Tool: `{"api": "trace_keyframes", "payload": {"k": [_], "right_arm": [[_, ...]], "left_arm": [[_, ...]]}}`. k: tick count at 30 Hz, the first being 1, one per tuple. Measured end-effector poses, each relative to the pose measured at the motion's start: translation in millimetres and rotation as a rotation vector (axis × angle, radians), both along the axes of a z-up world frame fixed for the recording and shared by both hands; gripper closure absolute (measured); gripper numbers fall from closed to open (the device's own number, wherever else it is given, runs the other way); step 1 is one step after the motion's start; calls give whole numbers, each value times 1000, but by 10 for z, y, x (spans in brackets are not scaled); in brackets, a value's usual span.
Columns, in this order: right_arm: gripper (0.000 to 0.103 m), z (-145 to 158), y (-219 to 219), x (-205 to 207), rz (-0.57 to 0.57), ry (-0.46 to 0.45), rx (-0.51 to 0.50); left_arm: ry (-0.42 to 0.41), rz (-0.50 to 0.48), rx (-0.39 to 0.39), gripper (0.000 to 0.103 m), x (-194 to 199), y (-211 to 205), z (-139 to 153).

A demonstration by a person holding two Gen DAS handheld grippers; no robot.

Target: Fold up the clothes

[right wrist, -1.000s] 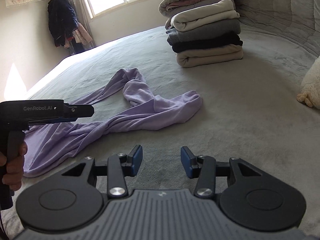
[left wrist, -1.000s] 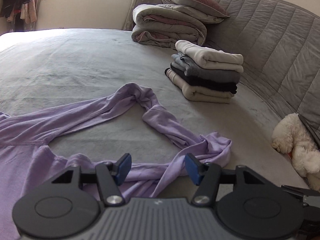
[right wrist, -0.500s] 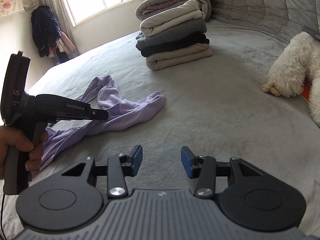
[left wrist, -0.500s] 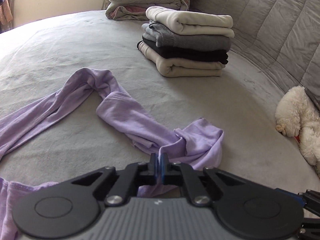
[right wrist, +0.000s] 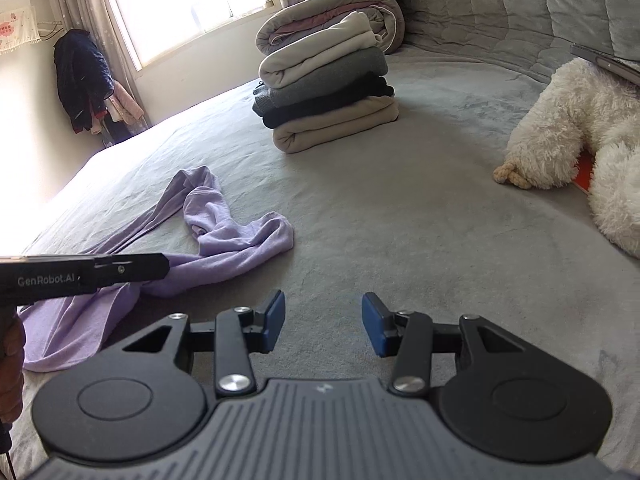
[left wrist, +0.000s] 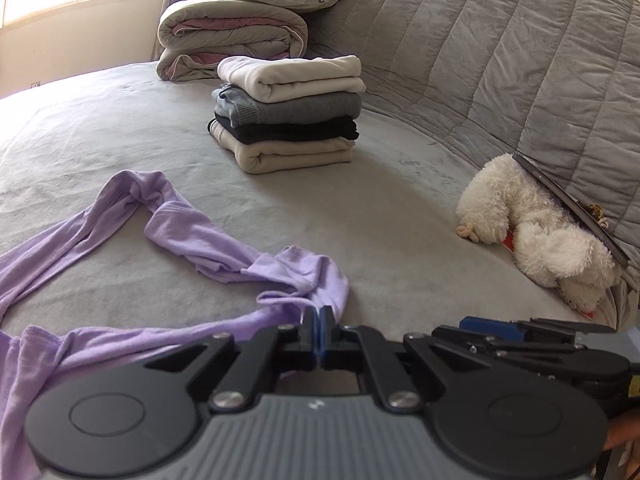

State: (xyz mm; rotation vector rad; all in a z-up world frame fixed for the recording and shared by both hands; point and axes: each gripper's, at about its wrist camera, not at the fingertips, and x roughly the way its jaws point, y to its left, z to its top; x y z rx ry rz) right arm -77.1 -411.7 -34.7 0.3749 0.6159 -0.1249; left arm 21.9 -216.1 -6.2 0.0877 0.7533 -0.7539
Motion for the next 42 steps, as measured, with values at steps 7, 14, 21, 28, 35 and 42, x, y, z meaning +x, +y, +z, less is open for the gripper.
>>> {"api": "trace_keyframes", "payload": {"k": [7, 14, 21, 28, 35, 42], "right_arm": [[56, -10, -18, -30, -2, 2, 3], [56, 1, -29, -48, -4, -5, 10], [54, -4, -52, -33, -12, 0, 21], [52, 32, -134, -15, -30, -10, 38], [52, 50, -391, -72, -82, -22, 129], [52, -3, -896, -238, -188, -54, 394]], "left_arm": [[103, -25, 66, 102, -242, 61, -395], [102, 34, 3, 78, -115, 141, -306], [87, 184, -52, 60, 376, 101, -321], [131, 240, -131, 63, 691, -24, -447], [102, 173, -213, 101, 565, -296, -378], [98, -6, -260, 101, 150, -657, -259]]}}
